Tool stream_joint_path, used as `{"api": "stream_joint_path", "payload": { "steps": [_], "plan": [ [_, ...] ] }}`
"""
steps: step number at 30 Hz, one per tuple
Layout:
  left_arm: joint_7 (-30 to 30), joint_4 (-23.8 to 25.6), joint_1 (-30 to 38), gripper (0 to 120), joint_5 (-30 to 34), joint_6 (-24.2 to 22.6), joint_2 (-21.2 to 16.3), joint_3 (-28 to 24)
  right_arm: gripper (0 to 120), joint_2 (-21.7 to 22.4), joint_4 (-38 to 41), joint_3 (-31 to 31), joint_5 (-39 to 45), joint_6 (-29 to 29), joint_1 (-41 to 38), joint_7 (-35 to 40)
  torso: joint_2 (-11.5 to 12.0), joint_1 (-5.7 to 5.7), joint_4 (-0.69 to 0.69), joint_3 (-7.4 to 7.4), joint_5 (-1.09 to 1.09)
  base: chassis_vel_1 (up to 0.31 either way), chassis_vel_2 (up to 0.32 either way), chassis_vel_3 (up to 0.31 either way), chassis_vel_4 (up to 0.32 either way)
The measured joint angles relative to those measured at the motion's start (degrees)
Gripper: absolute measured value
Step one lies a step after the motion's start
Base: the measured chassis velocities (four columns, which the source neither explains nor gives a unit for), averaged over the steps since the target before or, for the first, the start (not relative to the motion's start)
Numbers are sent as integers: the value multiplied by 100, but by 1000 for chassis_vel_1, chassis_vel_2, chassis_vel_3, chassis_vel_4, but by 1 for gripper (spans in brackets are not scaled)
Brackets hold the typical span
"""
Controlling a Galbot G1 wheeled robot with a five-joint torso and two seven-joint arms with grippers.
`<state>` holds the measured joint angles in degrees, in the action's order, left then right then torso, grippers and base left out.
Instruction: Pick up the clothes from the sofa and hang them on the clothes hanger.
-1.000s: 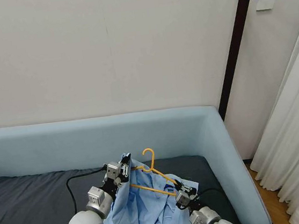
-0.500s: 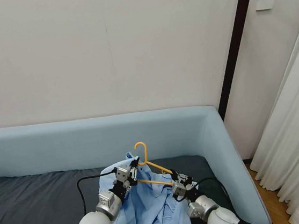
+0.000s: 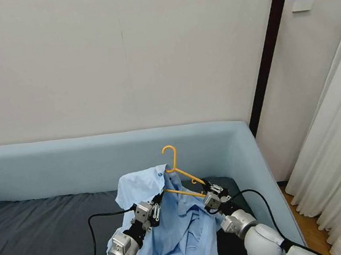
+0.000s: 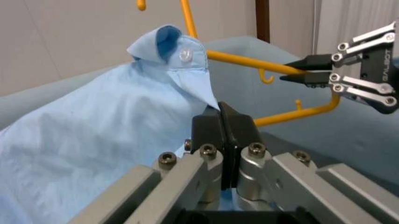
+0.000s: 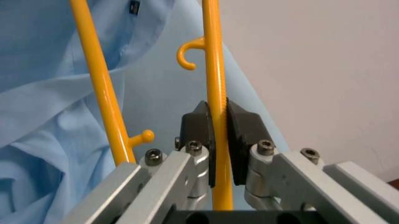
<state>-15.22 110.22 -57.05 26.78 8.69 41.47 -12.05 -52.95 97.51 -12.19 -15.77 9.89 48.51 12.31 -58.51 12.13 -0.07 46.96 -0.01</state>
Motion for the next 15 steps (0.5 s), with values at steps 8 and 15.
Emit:
{"api": "stream_joint_path", "payload": {
  "steps": [8,15],
  "plan": [
    [40,73,-320,0,-196,38,48,21,5,42,51,95,32,-38,108,31,0,0,-1,0,0,0,0,0,0],
    [141,-8,-789,0,-515,148,165,84,5,-19,166,125,21,-105,187,103,0,0,0,0,0,0,0,0,0]
  ]
}}
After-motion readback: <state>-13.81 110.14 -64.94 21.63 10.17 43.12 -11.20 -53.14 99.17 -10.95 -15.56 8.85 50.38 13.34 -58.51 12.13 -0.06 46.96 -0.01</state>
